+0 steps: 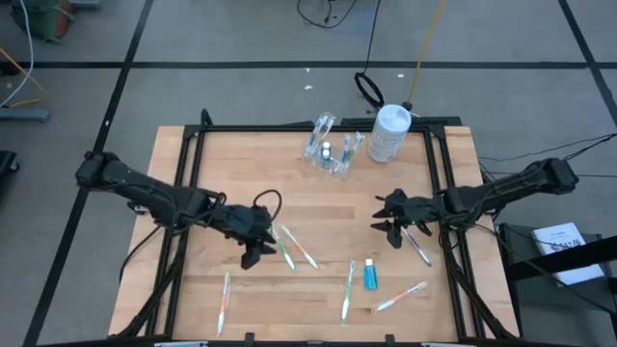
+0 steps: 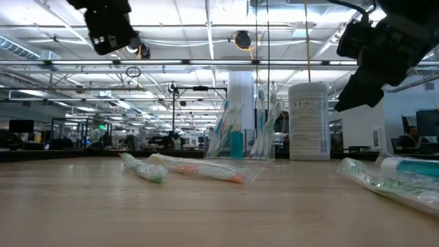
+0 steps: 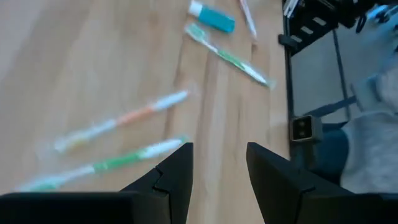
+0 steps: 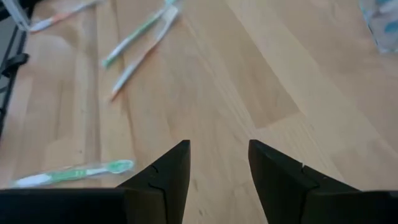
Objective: Pick & Place toothbrushing station
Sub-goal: Put the orange toothbrush into the transparent organizer
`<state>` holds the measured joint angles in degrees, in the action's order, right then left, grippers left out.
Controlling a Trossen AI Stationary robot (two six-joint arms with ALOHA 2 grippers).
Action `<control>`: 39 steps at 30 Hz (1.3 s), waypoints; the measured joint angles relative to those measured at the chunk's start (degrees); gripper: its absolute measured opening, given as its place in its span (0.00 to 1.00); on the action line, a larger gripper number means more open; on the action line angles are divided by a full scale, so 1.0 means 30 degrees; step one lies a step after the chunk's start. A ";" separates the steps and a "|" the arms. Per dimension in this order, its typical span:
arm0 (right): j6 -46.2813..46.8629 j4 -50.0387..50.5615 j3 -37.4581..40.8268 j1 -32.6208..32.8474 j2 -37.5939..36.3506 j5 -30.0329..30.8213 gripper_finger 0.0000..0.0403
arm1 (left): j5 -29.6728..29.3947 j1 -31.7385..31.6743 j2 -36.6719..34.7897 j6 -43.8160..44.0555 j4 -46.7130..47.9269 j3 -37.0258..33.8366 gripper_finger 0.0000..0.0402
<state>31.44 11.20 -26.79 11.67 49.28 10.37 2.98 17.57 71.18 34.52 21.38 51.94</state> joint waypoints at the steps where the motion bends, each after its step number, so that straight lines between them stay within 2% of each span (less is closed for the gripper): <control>1: 0.0130 -0.0005 0.0061 -0.0032 0.0000 0.0000 0.39 | 0.0025 0.0164 0.0012 0.0610 0.0159 0.0007 0.38; 5: 0.0225 -0.0195 0.0074 -0.0244 0.0000 0.0000 0.39 | 0.0059 0.0914 0.0087 0.3903 0.2860 0.0007 0.38; 9: 0.0196 -0.0509 0.0074 -0.0273 0.0000 0.0000 0.39 | 0.0715 0.1995 0.0073 0.9270 0.6870 0.0007 0.38; 14: -0.0338 -0.0739 0.0074 -0.0273 0.0000 0.0000 0.39 | 0.1415 0.4455 0.0077 1.5984 1.0524 0.0007 0.38; 16: -0.0717 -0.0918 0.0074 -0.0273 0.0000 0.0000 0.39 | 0.0709 0.5626 0.0075 1.8083 1.0868 -0.0084 0.38; 21: -0.1921 -0.1157 0.0074 -0.0273 0.0000 0.0000 0.39 | -0.1985 0.8186 0.0078 2.2935 0.9764 -0.1296 0.38; 31: -0.3378 -0.1157 0.0074 -0.0273 0.0000 0.0007 0.39 | -0.1922 1.0375 0.0489 2.5963 0.2349 -0.5137 0.38; 35: -0.4174 -0.1157 0.0074 -0.0280 0.0000 0.0007 0.39 | -0.1480 1.0728 0.1742 2.6710 0.1141 -0.6009 0.38; 39: -0.4894 -0.1157 0.0074 -0.0280 0.0000 0.0010 0.39 | -0.0759 1.0731 0.2934 2.5953 0.0167 -0.6248 0.38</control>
<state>16.76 7.73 -26.57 10.83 49.28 10.40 0.70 49.76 79.98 112.38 21.88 33.20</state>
